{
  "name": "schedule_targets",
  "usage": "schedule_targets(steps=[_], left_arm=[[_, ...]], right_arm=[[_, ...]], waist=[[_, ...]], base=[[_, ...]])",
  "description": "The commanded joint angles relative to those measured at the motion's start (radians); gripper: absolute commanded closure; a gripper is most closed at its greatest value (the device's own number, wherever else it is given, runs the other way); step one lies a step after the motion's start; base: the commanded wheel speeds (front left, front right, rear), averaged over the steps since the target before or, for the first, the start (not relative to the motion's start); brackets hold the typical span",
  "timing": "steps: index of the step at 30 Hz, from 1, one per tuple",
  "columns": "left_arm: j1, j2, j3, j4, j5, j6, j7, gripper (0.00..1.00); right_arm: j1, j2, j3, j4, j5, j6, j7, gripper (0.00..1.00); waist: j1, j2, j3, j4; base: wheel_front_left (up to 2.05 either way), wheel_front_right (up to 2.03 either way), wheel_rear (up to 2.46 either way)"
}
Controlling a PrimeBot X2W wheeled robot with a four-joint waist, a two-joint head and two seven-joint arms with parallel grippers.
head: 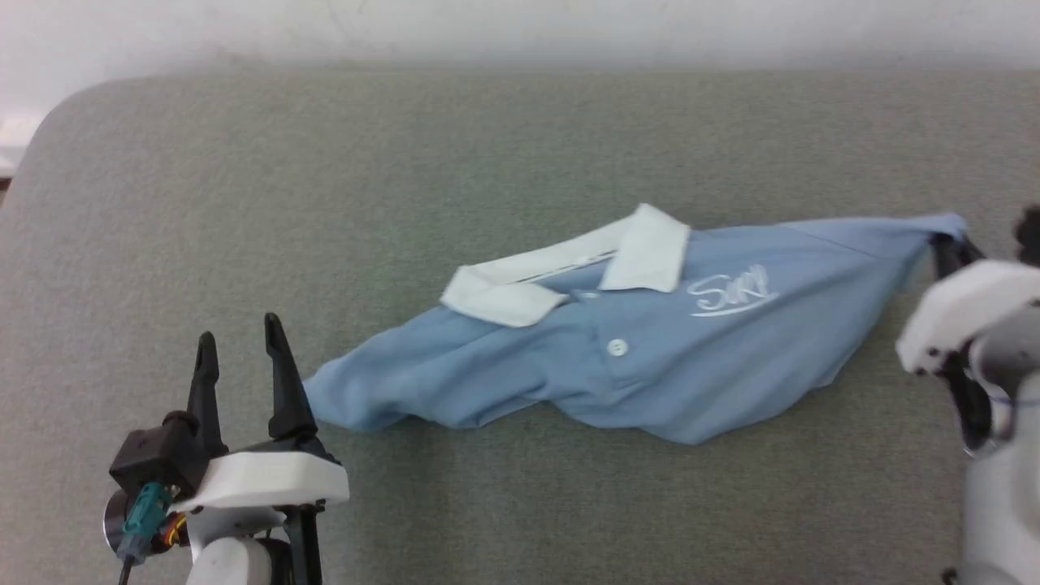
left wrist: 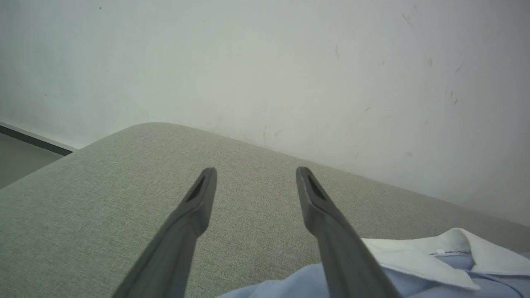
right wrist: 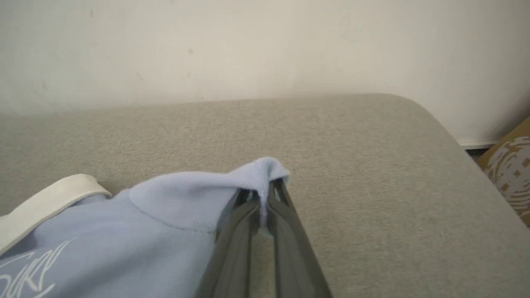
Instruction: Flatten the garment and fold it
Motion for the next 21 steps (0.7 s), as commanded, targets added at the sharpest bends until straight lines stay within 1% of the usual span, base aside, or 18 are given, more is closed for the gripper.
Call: schedule_targets(steps=[1, 3, 5, 8, 10, 15, 16, 17, 18, 21], left_arm=[[0.011, -0.005, 0.000, 0.005, -0.002, -0.006, -0.005, 0.00], [0.013, -0.005, -0.002, 0.009, -0.001, -0.007, -0.005, 0.00], [0.012, -0.005, -0.002, 0.013, -0.001, -0.009, -0.005, 0.00], [0.014, -0.005, -0.001, 0.018, -0.001, -0.009, -0.005, 0.00], [0.012, -0.005, -0.003, 0.025, -0.002, -0.012, -0.005, 0.00], [0.011, -0.005, -0.004, 0.051, -0.001, -0.020, -0.005, 0.00], [0.010, -0.005, -0.004, 0.059, 0.000, -0.020, -0.005, 0.00], [0.010, -0.005, -0.004, 0.071, 0.000, -0.021, -0.005, 0.00], [0.009, -0.004, -0.006, 0.084, 0.000, -0.020, -0.004, 0.00], [0.003, 0.005, -0.006, 0.116, 0.002, -0.009, 0.030, 0.00]], right_arm=[[0.028, -0.003, -0.021, -0.021, -0.018, -0.001, -0.014, 1.00], [0.069, -0.003, -0.067, -0.072, -0.047, -0.001, -0.032, 1.00], [0.111, -0.003, -0.113, -0.101, -0.044, -0.001, -0.029, 1.00], [0.169, -0.003, -0.159, -0.091, -0.014, -0.001, 0.014, 1.00], [0.206, -0.003, -0.162, -0.064, 0.017, -0.001, 0.057, 1.00], [0.272, -0.003, -0.118, -0.003, 0.113, -0.001, 0.144, 1.00], [0.281, -0.003, -0.108, 0.004, 0.127, -0.001, 0.149, 0.74], [0.292, -0.003, -0.100, 0.007, 0.135, -0.001, 0.149, 0.40], [0.302, -0.003, -0.095, 0.009, 0.146, -0.001, 0.150, 0.00], [0.332, -0.003, -0.084, -0.007, 0.163, -0.001, 0.135, 0.00]], waist=[[0.0001, -0.0001, -0.029, -0.036], [0.0001, -0.0001, -0.031, -0.051], [0.0001, -0.0001, -0.033, -0.065], [0.0001, -0.0001, -0.032, -0.087], [0.0001, -0.0001, -0.031, -0.099], [0.0001, -0.0001, -0.033, -0.128], [0.0001, -0.0001, -0.034, -0.133], [0.0001, -0.0001, -0.035, -0.139], [0.0001, -0.0001, -0.036, -0.143], [0.0001, -0.0001, -0.036, -0.159]], base=[[0.00, 0.00, 0.00], [0.00, 0.00, 0.00], [0.00, 0.00, 0.00], [0.00, 0.00, 0.00], [0.00, 0.00, 0.00], [0.00, 0.00, 0.00], [0.00, 0.00, 0.00], [0.00, 0.00, 0.00], [0.00, 0.00, 0.00], [0.00, 0.00, 0.00]])
